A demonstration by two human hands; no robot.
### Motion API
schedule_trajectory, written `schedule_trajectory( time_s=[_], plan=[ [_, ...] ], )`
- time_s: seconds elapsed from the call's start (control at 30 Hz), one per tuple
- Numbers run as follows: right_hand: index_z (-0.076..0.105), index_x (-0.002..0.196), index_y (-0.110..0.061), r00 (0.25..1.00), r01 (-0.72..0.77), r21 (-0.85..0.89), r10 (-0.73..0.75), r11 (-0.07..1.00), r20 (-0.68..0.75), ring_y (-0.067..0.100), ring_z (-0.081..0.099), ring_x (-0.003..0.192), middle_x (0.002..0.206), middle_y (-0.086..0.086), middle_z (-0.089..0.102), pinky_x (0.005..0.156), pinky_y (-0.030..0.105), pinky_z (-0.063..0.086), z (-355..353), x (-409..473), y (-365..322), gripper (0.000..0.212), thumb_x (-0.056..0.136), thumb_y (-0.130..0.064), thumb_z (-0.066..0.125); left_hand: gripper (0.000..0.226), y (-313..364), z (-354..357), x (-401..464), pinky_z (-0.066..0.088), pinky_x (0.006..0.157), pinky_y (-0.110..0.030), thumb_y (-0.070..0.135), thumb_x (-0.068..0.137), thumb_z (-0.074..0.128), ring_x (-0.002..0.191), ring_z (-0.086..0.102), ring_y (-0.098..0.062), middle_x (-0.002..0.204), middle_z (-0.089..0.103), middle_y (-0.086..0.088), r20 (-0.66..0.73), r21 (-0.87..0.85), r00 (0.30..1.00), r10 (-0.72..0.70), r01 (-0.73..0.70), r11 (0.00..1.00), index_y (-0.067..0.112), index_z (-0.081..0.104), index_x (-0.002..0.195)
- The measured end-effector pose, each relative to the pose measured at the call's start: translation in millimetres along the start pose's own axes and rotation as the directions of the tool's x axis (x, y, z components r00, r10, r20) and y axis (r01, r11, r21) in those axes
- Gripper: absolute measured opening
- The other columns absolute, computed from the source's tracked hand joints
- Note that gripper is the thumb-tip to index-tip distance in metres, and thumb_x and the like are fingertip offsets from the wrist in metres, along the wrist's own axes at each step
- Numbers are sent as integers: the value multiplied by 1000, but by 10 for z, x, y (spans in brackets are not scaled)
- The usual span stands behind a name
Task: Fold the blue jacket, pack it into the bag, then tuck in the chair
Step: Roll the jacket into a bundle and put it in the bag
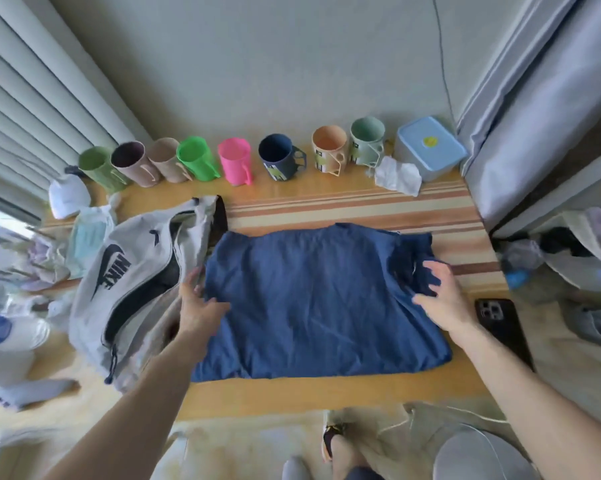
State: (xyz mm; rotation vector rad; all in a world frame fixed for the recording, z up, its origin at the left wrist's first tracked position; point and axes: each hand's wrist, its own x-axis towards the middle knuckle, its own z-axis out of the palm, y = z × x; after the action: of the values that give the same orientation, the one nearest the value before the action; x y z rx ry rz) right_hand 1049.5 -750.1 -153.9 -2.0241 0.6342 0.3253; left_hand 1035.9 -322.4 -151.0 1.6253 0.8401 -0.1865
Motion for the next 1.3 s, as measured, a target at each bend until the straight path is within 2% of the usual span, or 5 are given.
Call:
schedule_trajectory(
  time_s=[0.13, 0.53, 0.7, 1.07, 1.3],
  plan=[
    [43, 143, -20, 999, 32, -225, -24, 974, 37, 24, 55, 119, 127, 4, 58, 94, 38, 46, 197, 317, 32, 79, 77, -31, 85, 70, -33, 229, 179, 49, 98, -41, 21, 82, 77, 120, 55, -33, 138, 55, -14, -67, 627, 982, 178, -97, 773, 24, 45, 144],
    [50, 130, -6, 846, 98, -187, -181, 977, -502, 41, 52, 118, 124, 20, 58, 101, 50, 43, 181, 880, -401, 47, 89, -23, 68, 67, -162, 265, -112, 46, 87, -54, 37, 77, 83, 112, 50, -45, 122, 54, -23, -134, 898, 961, 243, 14, 439, 9, 50, 129],
    [56, 138, -14, 762, 581, -473, -647, 662, 32, 37, 37, 144, 152, 15, 46, 116, 50, 34, 958, 138, -405, 42, 101, -34, 51, 46, -352, 235, -342, 48, 72, -49, 33, 79, 82, 95, 54, -37, 104, 58, -14, 13, 956, 896, 443, -141, 258, 12, 61, 113],
    [18, 161, -21, 791, 594, -675, -471, 437, 392, 38, -1, 156, 170, 14, 3, 124, 54, 20, 1697, -20, -37, 74, 98, -52, 42, 47, -201, 417, -190, 54, 83, -41, 35, 80, 82, 100, 67, -29, 117, 70, -8, -126, 349, 923, -364, 384, 855, 12, 61, 115],
    [44, 151, -21, 826, 541, -382, -386, 749, 412, 23, 15, 155, 163, 7, 33, 123, 45, 28, 1557, -134, -130, 56, 99, -36, 54, 22, 677, 576, -524, 58, 78, -36, 27, 79, 83, 91, 73, -19, 90, 78, 2, 174, 310, 971, -166, 106, 945, 18, 69, 94]
  ],
)
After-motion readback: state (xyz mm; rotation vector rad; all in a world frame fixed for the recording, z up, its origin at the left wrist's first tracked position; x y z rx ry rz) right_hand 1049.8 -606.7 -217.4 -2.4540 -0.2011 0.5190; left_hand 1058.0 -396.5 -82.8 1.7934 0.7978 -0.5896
